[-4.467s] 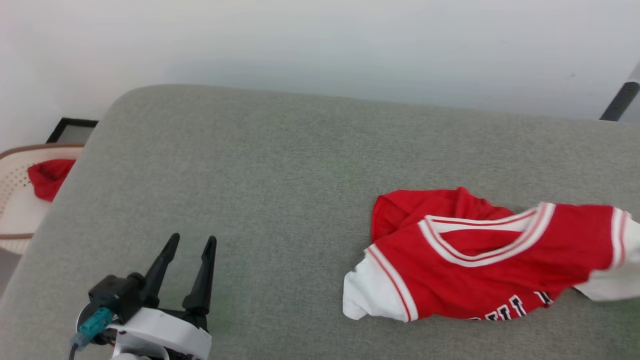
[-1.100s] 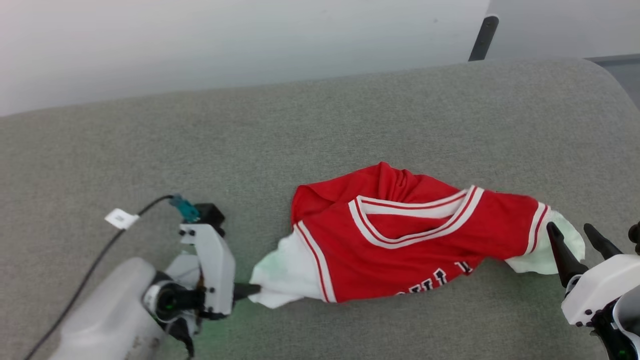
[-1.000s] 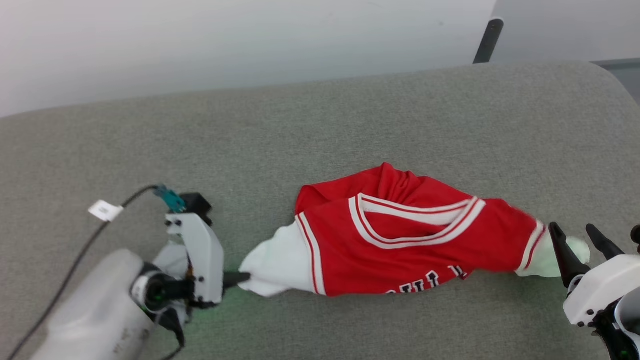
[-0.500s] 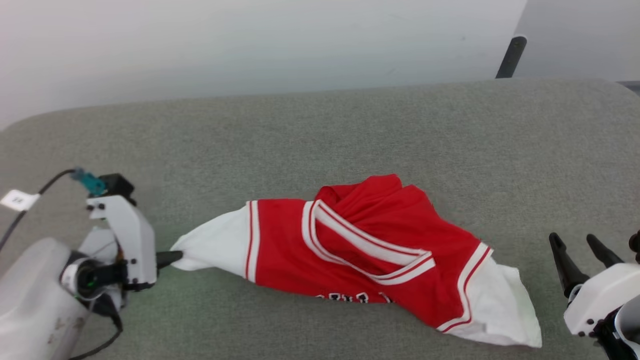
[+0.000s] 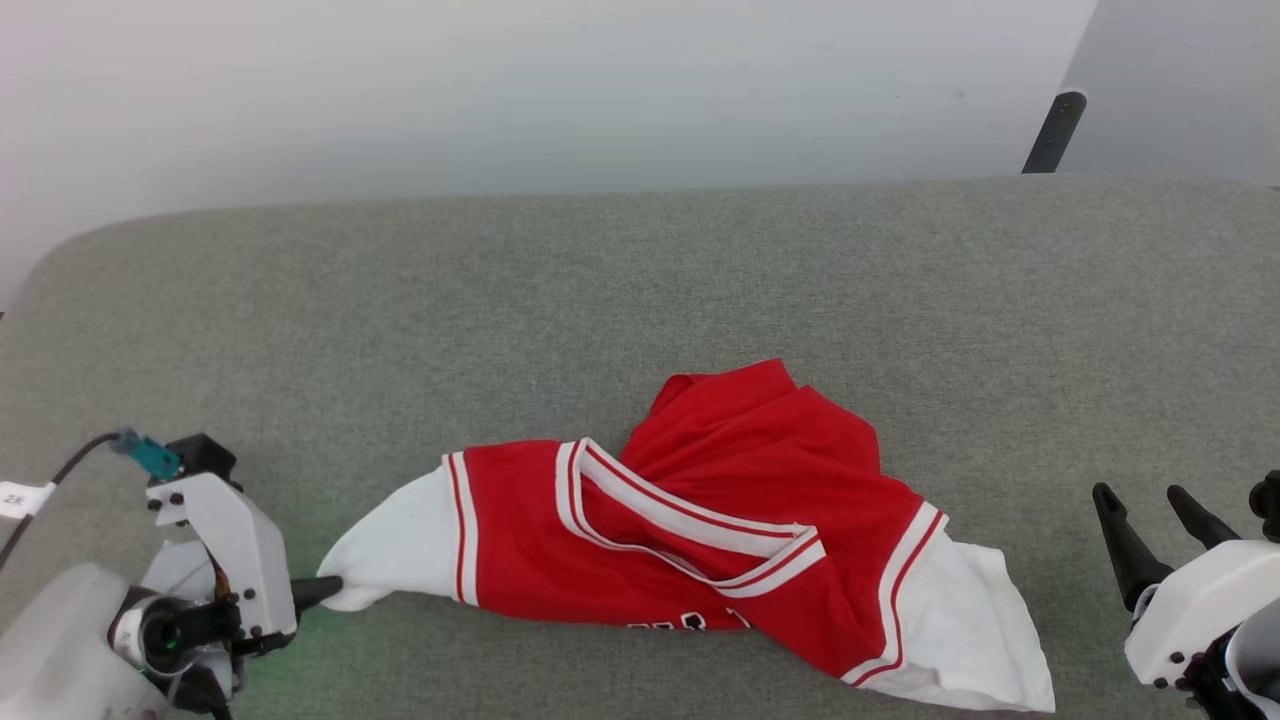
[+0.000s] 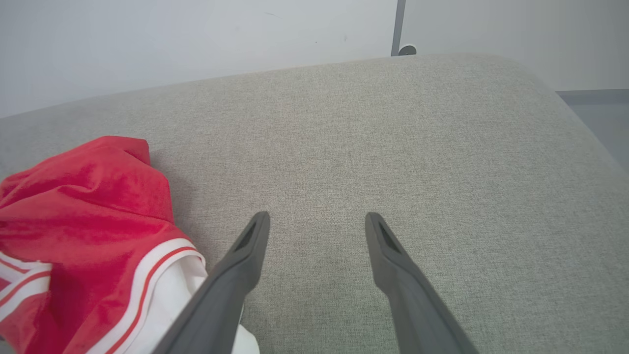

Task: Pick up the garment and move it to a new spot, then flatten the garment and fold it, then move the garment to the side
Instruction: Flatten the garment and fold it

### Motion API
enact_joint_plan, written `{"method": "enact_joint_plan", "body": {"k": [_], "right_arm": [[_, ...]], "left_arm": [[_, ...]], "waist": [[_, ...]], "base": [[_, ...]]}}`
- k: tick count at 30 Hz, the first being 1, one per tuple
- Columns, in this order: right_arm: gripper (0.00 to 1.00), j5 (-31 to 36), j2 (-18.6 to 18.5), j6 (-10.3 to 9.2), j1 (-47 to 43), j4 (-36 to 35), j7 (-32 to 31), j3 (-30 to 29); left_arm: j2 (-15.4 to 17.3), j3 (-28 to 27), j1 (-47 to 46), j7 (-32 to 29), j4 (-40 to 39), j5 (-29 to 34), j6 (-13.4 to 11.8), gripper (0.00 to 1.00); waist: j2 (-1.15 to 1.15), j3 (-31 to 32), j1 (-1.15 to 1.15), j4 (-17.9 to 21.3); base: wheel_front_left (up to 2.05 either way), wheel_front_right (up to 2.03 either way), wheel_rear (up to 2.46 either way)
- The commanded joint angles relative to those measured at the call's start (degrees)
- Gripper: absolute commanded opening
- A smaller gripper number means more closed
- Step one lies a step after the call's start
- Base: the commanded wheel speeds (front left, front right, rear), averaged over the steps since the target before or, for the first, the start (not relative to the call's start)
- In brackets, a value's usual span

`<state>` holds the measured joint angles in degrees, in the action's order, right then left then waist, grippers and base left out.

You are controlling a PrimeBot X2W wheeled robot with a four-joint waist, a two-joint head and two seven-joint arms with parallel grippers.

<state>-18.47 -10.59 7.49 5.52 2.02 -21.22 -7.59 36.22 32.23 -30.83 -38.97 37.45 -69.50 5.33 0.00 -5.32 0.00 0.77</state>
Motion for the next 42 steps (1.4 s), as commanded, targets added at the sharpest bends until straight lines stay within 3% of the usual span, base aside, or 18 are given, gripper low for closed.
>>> {"method": "enact_joint_plan", "body": {"k": [1, 3, 4, 5, 7, 18, 26, 42], "right_arm": [[1.0, -0.1, -0.3, 0.0, -0.2, -0.3, -0.2, 0.0], [1.0, -0.2, -0.3, 0.0, 0.0, -0.4, -0.3, 0.0], [1.0, -0.3, -0.4, 0.0, 0.1, -0.4, -0.3, 0.0], [1.0, -0.3, -0.4, 0.0, 0.2, -0.5, -0.3, 0.0], [1.0, -0.3, -0.3, 0.0, 0.2, -0.6, -0.3, 0.0], [1.0, -0.5, 0.3, 0.0, -1.5, -1.1, 0.1, -0.1], [1.0, -0.9, 0.9, 0.0, -3.9, -1.9, 0.9, -0.3], [1.0, -2.0, 3.6, 0.0, -10.1, -2.6, 1.7, -1.9]], "left_arm": [[-0.1, -0.2, 0.4, 0.4, 0.1, -0.2, 0.2, 0.21], [-0.2, -0.1, 0.2, 1.2, 0.2, 0.5, 0.3, 0.37], [-0.1, 0.1, 0.0, 1.6, 0.2, 0.8, 0.3, 0.67], [-0.1, 0.1, -0.2, 1.8, 0.1, 0.9, 0.3, 0.86], [0.0, -0.2, -0.8, 2.4, -0.4, 1.0, 0.5, 1.0], [2.4, -0.5, -0.9, 5.6, -6.5, 3.5, 0.2, 1.0], [3.8, -2.7, 3.9, 13.8, -14.0, 4.6, -0.5, 1.0], [6.6, -5.1, 18.6, 28.8, -27.2, 8.7, -4.8, 1.0]], "waist": [[0.0, 0.0, 0.0, -0.1], [0.0, 0.0, 0.0, -0.2], [0.0, -0.1, 0.0, -0.3], [0.0, 0.0, 0.0, -0.4], [0.0, 0.1, 0.0, -0.5], [0.0, 1.9, 0.0, -1.1], [0.0, 4.2, 0.0, -1.2], [0.0, 5.8, 0.0, -1.7]], "base": [[0.0, 0.0, 0.0], [0.0, 0.0, 0.0], [0.0, 0.0, 0.0], [0.0, 0.0, 0.0], [0.0, 0.0, 0.0], [0.0, 0.0, 0.0], [0.0, 0.0, 0.0], [0.0, 0.0, 0.0]]}}
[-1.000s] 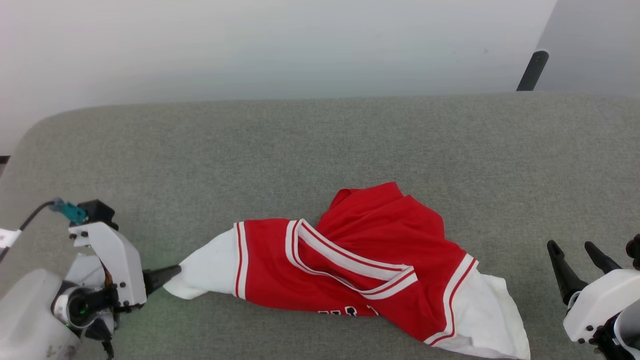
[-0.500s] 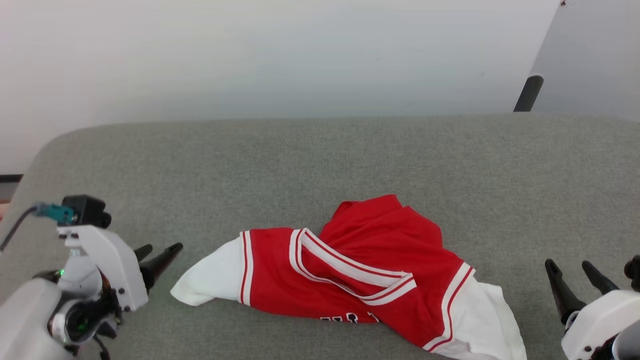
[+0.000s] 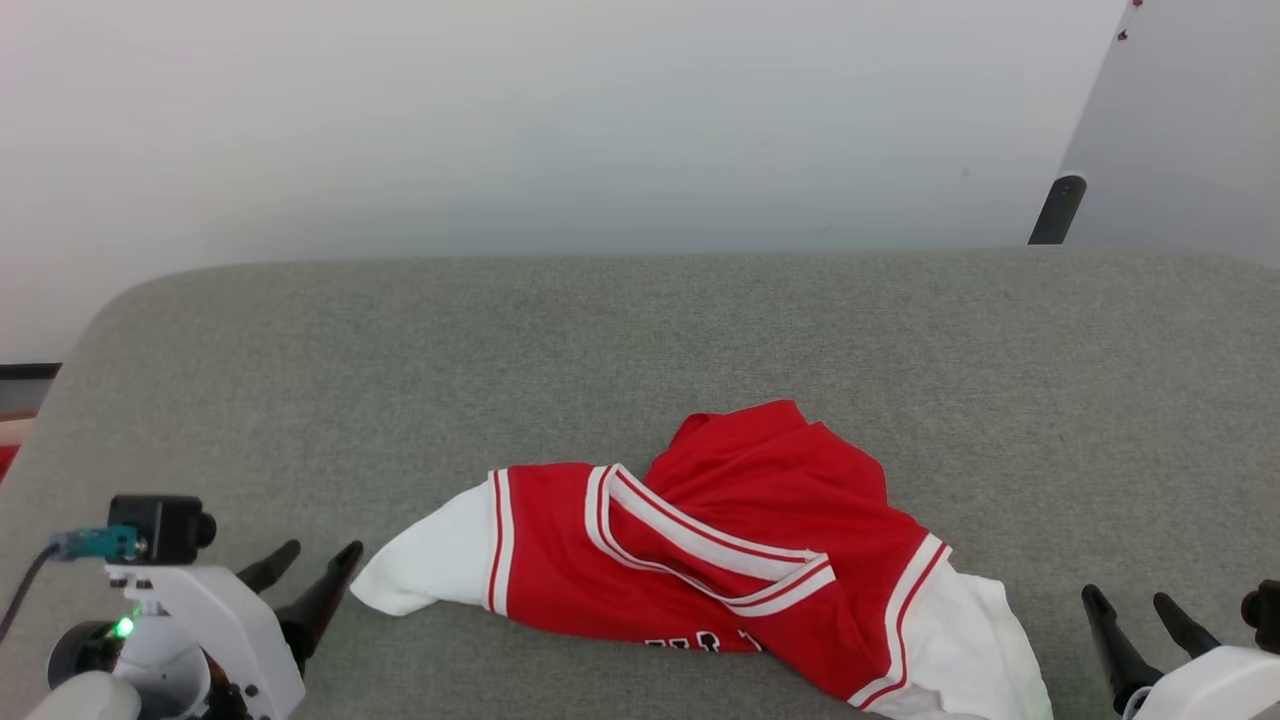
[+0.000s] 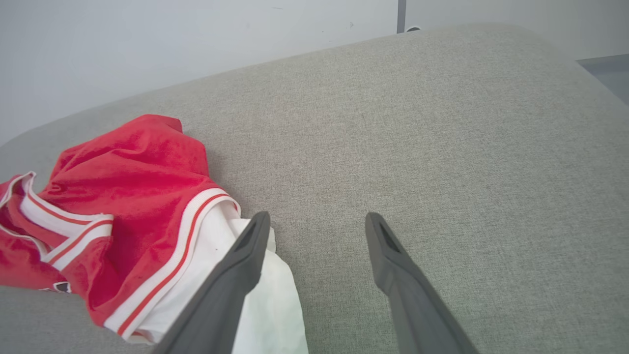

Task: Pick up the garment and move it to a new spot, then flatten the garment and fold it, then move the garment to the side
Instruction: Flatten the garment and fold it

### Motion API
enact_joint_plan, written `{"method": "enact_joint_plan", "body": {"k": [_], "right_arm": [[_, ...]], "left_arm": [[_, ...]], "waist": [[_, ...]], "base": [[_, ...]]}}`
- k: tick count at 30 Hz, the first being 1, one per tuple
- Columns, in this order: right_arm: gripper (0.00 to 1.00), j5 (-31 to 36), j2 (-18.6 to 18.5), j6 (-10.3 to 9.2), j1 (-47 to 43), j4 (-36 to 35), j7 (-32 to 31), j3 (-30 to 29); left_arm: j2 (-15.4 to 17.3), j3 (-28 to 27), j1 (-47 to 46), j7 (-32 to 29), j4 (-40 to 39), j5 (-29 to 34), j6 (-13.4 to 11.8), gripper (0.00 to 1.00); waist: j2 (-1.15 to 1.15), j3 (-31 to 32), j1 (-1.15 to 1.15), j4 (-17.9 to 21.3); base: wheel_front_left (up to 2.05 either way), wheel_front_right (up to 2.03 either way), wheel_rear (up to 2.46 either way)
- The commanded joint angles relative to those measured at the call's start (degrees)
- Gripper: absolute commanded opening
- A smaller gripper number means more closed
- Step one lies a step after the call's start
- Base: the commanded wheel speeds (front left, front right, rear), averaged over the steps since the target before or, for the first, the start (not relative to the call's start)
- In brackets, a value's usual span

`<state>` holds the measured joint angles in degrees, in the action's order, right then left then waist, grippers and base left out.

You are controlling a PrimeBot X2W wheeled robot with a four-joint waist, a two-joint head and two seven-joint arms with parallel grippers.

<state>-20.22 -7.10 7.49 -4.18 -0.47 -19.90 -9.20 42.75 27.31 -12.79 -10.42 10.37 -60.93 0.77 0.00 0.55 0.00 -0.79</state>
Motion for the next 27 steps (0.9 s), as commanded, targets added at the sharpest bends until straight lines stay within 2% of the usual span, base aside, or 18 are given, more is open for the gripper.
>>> {"method": "enact_joint_plan", "body": {"k": [1, 4, 10, 16, 27], "right_arm": [[1.0, -0.3, 0.3, 0.0, -0.8, -0.2, 0.4, -0.4], [1.0, -0.4, 0.6, 0.0, -1.3, -0.8, 0.4, -0.4], [1.0, -0.4, 0.5, 0.0, 0.0, -2.0, 0.0, 0.7], [1.0, -0.4, 0.1, 0.0, 1.9, -3.5, -0.3, 2.2], [1.0, -0.9, 0.6, 0.0, 3.7, -5.0, -0.6, 4.5]], "left_arm": [[0.1, -0.3, 1.0, 0.8, -0.5, 0.3, -0.3, 1.0], [0.5, -0.5, 1.5, 1.5, -1.7, 0.4, 0.1, 1.0], [2.1, 0.5, -1.8, -2.3, -1.6, 0.0, 1.8, 1.0], [3.2, 2.5, -7.9, -11.1, 2.7, -1.2, 3.4, 1.0], [2.1, 6.3, -15.6, -23.5, 15.1, -2.2, 4.4, 1.0]], "waist": [[0.0, -0.2, 0.0, -0.2], [0.0, -0.9, 0.0, -0.3], [0.0, -3.6, 0.0, 0.8], [0.0, -7.1, 0.0, 3.0], [0.0, -9.7, 0.0, 6.3]], "base": [[0.0, 0.0, 0.0], [0.0, 0.0, 0.0], [0.0, 0.0, 0.0], [0.0, 0.0, 0.0], [0.0, 0.0, 0.0]]}}
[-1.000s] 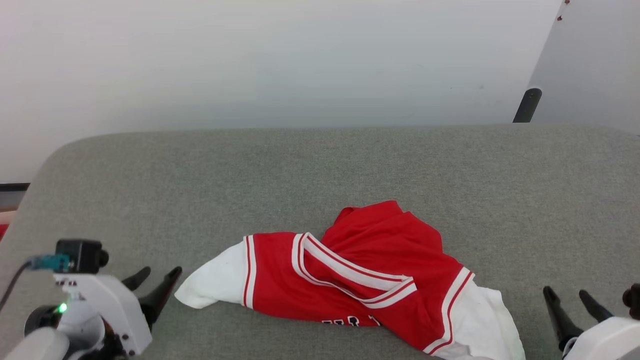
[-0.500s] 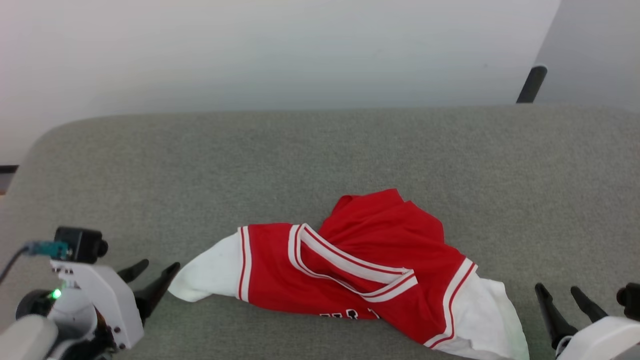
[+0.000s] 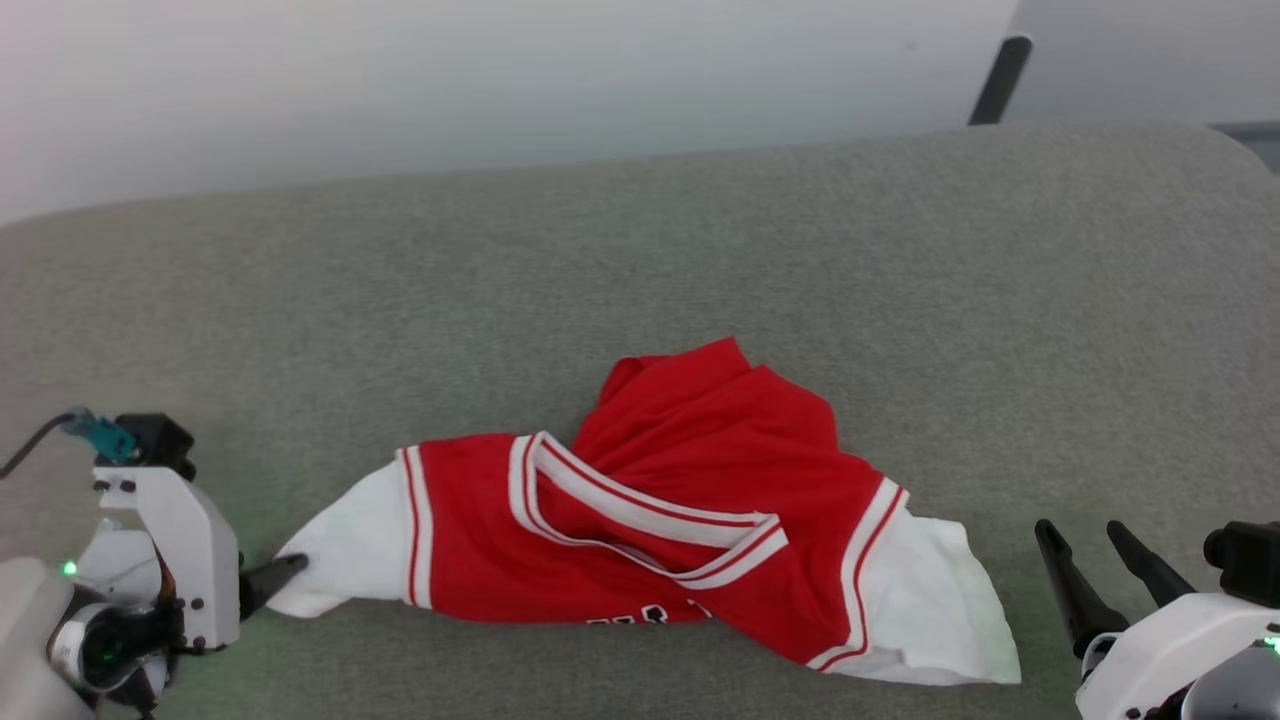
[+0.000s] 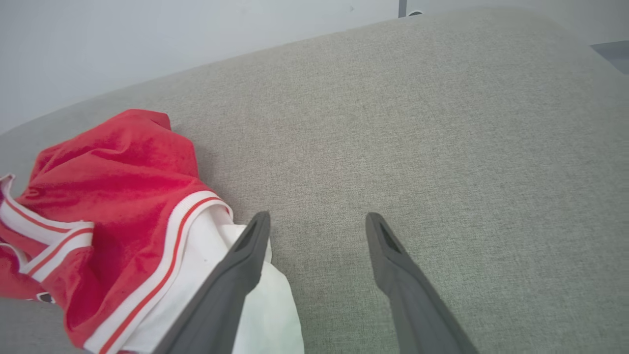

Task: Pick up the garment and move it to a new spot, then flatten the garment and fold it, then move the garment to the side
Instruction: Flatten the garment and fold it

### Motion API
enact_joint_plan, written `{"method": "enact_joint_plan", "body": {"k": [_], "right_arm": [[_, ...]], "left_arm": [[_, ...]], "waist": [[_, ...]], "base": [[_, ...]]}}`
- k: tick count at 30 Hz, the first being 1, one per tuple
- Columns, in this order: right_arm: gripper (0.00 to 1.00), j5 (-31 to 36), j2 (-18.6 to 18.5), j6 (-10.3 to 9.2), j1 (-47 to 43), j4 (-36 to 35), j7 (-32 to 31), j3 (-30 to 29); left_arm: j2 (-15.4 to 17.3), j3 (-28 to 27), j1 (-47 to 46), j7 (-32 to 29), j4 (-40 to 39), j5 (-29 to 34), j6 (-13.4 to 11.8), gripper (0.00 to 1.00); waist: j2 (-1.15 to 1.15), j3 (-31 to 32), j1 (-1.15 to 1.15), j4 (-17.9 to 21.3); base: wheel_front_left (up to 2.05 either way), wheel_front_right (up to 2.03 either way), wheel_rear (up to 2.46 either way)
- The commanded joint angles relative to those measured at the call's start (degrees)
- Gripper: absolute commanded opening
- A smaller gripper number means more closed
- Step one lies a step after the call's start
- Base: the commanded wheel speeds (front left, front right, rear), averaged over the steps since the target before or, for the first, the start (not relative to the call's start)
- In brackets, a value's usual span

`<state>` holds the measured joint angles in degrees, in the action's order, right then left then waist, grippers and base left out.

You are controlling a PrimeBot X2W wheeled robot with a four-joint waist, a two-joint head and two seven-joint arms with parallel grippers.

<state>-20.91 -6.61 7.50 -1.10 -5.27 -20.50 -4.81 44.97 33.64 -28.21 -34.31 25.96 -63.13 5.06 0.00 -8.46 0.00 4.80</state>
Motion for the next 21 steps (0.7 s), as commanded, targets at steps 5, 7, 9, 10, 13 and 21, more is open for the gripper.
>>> {"method": "enact_joint_plan", "body": {"k": [5, 7, 9, 10, 13, 21], "right_arm": [[1.0, -0.2, -0.2, -0.01, 0.6, -0.5, -0.3, 0.0], [1.0, -0.1, -0.3, -0.02, 0.6, -0.6, -0.5, 0.0], [1.0, -0.1, -0.3, -0.01, 0.7, -0.7, -0.6, -0.1], [1.0, -0.1, -0.3, -0.01, 0.6, -0.8, -0.6, -0.2], [1.0, 0.0, -0.3, -0.01, 0.7, -1.0, -0.9, -0.3], [1.0, 0.2, -0.3, -0.01, 0.5, -1.4, -1.5, -1.0]], "left_arm": [[-1.3, 1.0, -1.9, -2.3, 4.5, -0.3, 0.3, 1.0], [-1.4, 2.0, -2.3, -3.3, 6.2, 0.6, 0.3, 1.0], [-2.0, 2.2, -2.7, -3.7, 8.0, 0.4, 0.2, 1.0], [-2.3, 2.3, -2.7, -4.3, 8.9, 0.1, 0.0, 1.0], [-3.2, 2.5, -2.8, -5.8, 11.3, -0.7, -0.5, 1.0], [-5.9, 2.4, -2.1, -9.1, 14.0, -3.8, -1.1, 0.4]], "waist": [[0.0, -0.6, 0.0, 1.4], [0.0, -0.6, 0.0, 1.6], [0.0, -0.6, 0.0, 1.6], [0.0, -0.6, 0.0, 1.6], [0.0, -0.7, 0.0, 1.5], [0.0, -0.8, 0.0, 1.0]], "base": [[0.0, 0.0, 0.0], [0.0, 0.0, 0.0], [0.0, 0.0, 0.0], [0.0, 0.0, 0.0], [0.0, 0.0, 0.0], [0.0, 0.0, 0.0]]}}
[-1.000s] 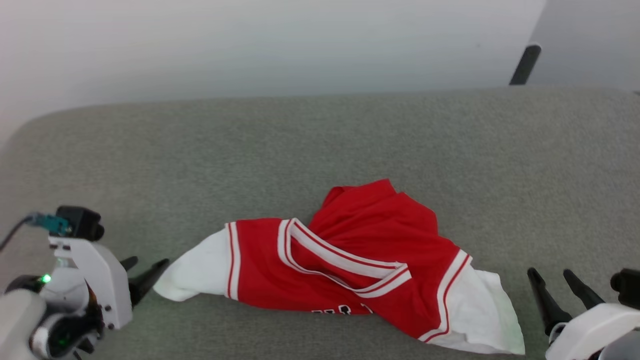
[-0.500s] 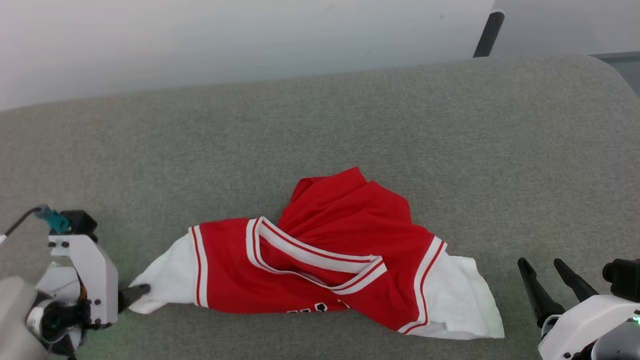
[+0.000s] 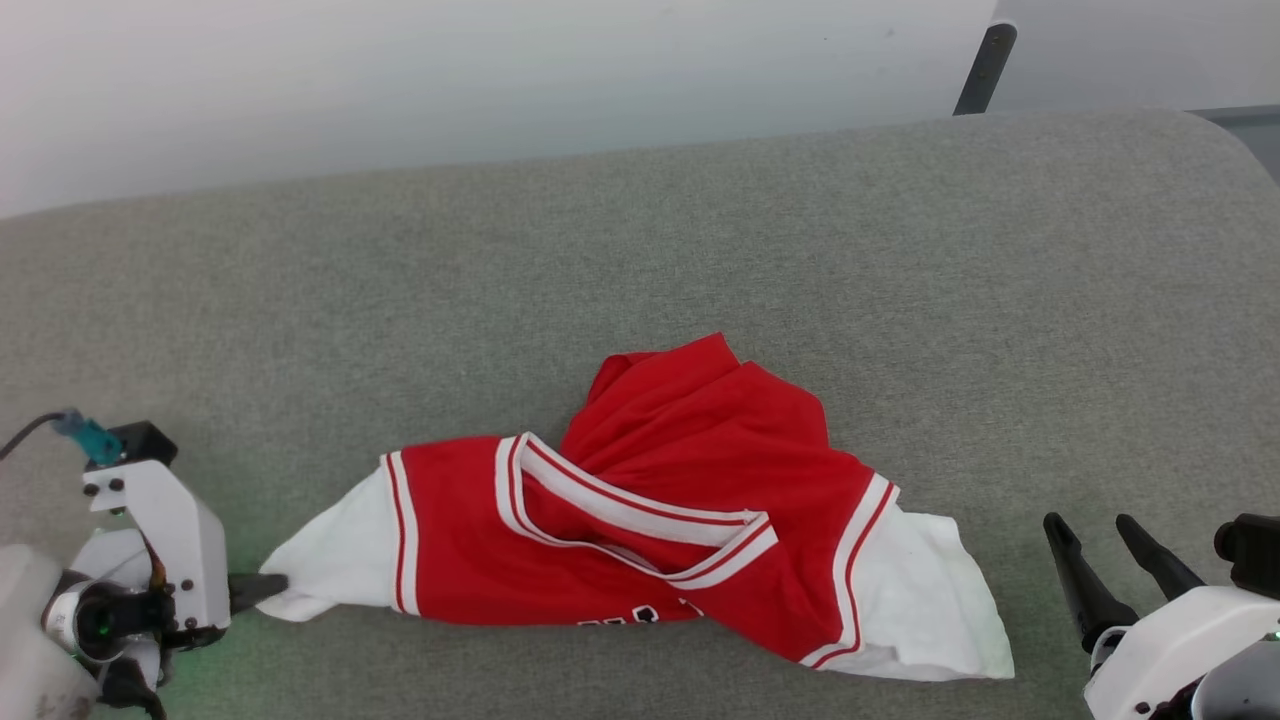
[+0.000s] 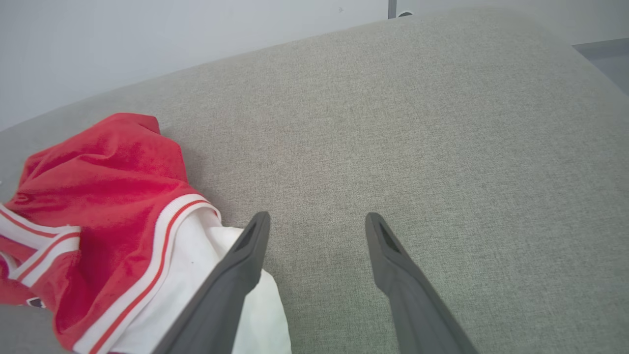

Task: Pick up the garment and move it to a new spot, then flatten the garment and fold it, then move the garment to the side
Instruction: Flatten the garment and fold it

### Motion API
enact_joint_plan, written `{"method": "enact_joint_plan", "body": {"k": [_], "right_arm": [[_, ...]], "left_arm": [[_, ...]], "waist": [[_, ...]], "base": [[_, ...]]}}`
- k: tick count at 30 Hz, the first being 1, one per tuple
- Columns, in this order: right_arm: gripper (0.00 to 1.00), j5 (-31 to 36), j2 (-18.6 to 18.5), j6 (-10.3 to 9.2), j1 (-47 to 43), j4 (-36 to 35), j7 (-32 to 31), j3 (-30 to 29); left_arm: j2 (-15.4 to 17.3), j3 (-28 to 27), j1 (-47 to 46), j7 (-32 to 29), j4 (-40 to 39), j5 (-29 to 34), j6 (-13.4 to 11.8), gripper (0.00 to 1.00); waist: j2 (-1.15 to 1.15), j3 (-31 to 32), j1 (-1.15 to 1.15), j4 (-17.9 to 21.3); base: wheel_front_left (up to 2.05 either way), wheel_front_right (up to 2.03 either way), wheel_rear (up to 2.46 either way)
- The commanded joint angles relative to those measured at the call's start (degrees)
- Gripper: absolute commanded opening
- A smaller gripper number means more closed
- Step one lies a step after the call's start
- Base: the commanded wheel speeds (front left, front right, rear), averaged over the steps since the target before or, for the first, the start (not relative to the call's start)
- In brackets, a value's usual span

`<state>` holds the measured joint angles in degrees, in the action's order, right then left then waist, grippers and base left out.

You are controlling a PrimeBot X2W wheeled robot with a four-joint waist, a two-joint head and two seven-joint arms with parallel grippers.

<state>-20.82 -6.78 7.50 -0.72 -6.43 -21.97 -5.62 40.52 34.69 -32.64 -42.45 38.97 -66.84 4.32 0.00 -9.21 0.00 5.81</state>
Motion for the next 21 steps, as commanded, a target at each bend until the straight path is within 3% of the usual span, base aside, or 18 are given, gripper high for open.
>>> {"method": "enact_joint_plan", "body": {"k": [1, 7, 14, 21], "right_arm": [[1.0, 0.0, -0.1, -0.01, 0.1, -0.3, -0.3, -0.2], [1.0, -1.5, -0.2, -0.01, -0.8, -0.7, -4.2, 0.5], [1.0, -5.5, -1.2, -0.01, -4.4, -5.1, -13.5, 3.4], [1.0, -5.0, -0.5, -0.01, -6.5, -8.0, -20.2, 3.3]], "left_arm": [[-1.6, 1.2, 2.3, -1.0, 1.0, -0.3, -0.3, 0.0], [-1.9, 0.1, 1.3, 1.1, 0.7, -0.6, 0.1, 0.0], [-2.0, -0.2, 0.5, 2.9, -0.1, -0.2, 0.6, 0.0], [-2.6, 0.0, 0.0, 3.4, -1.1, -0.1, 0.9, 0.0]], "waist": [[0.0, -0.1, 0.0, -0.1], [0.0, -0.6, 0.0, -0.2], [0.0, -0.8, 0.0, -0.3], [0.0, -1.3, 0.0, -0.7]], "base": [[0.0, 0.0, 0.0], [0.0, 0.0, 0.0], [0.0, 0.0, 0.0], [0.0, 0.0, 0.0]]}}
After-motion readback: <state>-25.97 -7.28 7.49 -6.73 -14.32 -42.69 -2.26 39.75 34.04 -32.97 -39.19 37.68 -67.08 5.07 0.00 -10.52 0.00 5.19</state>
